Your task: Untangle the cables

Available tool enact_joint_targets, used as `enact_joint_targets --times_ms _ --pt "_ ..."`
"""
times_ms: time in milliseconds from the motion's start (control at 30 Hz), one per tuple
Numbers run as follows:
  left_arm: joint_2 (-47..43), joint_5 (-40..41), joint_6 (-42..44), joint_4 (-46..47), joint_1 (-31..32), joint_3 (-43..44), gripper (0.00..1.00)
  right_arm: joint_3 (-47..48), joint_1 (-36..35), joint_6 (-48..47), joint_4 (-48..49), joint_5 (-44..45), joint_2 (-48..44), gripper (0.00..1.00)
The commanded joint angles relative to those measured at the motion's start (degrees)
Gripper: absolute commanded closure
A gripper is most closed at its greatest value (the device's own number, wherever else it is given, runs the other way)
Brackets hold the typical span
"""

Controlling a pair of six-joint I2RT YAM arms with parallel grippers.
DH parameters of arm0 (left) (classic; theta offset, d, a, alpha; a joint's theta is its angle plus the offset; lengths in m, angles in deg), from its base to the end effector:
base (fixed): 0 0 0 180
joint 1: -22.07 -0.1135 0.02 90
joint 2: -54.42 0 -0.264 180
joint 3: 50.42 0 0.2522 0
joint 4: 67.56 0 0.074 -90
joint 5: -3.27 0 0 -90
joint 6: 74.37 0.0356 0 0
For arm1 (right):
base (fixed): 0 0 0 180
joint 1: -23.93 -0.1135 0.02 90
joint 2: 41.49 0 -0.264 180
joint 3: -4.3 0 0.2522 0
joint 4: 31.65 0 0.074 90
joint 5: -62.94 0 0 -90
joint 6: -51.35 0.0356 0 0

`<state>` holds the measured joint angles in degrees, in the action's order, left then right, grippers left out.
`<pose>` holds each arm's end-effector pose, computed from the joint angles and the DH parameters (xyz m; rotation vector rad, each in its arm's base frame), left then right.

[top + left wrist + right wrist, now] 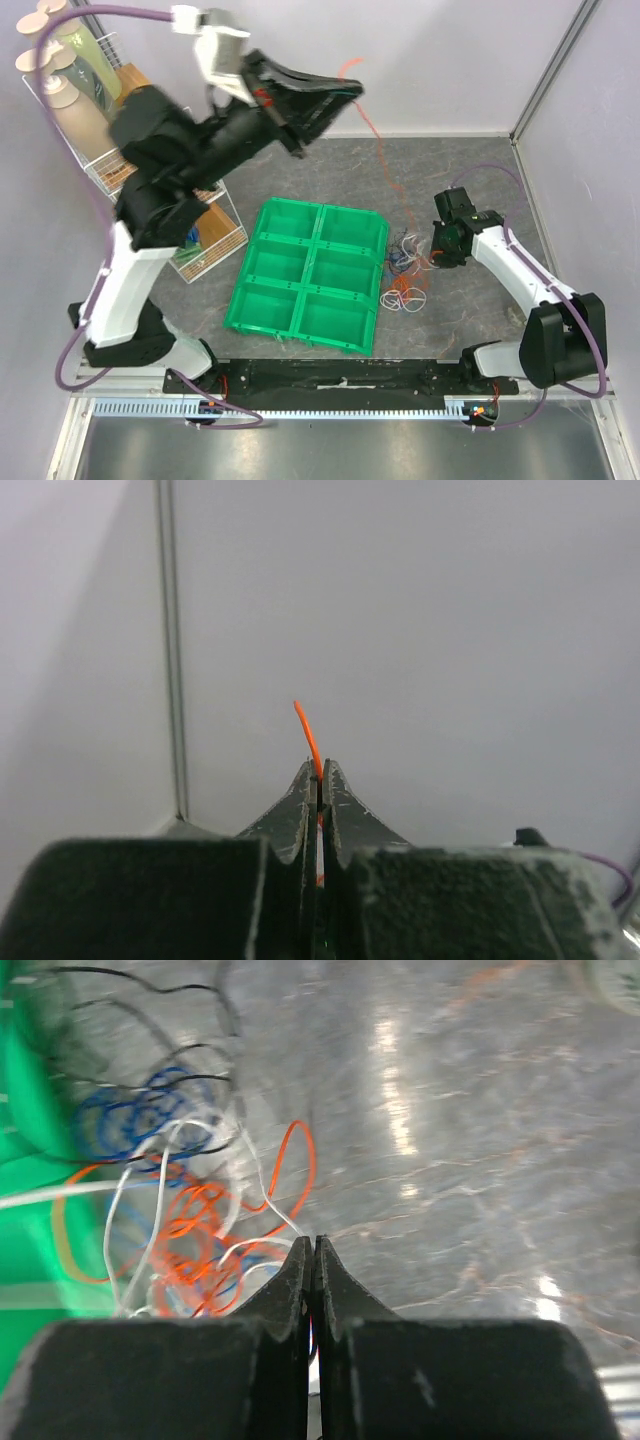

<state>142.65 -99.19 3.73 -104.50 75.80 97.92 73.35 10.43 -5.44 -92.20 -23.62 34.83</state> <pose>0.1343 -0.1960 0.6388 0.6324 1.0818 -1.1289 0.2427 0.0561 0.2367 0.4883 2.7159 0.1383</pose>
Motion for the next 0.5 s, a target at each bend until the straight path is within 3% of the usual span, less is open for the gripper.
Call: enact_joint_targets --times_ms 0,167,300,367,467 --pt "-7.5 5.6 4.5 7.7 -0.2 2.9 0.98 -0.2 0.2 1.6 -3.8 17.2 4.7 0.97" --pt "-6.4 5.0 3.1 8.9 -0.1 8.1 0.98 -0.6 0.2 1.9 -3.3 20.9 7.3 1.0" --pt "-5.2 3.2 0.2 10.1 -0.1 7.0 0.98 0.3 0.2 -0.7 -3.2 19.9 6.7 1.0" --pt "-4.6 2.6 -1.2 9.4 -0.1 6.2 0.98 1.0 0.2 -2.8 -3.0 16.5 4.9 0.92" --pt "-3.9 2.8 -0.1 8.0 -0.1 4.8 0.98 3.5 0.2 -6.4 -4.3 10.9 0.8 0.7"
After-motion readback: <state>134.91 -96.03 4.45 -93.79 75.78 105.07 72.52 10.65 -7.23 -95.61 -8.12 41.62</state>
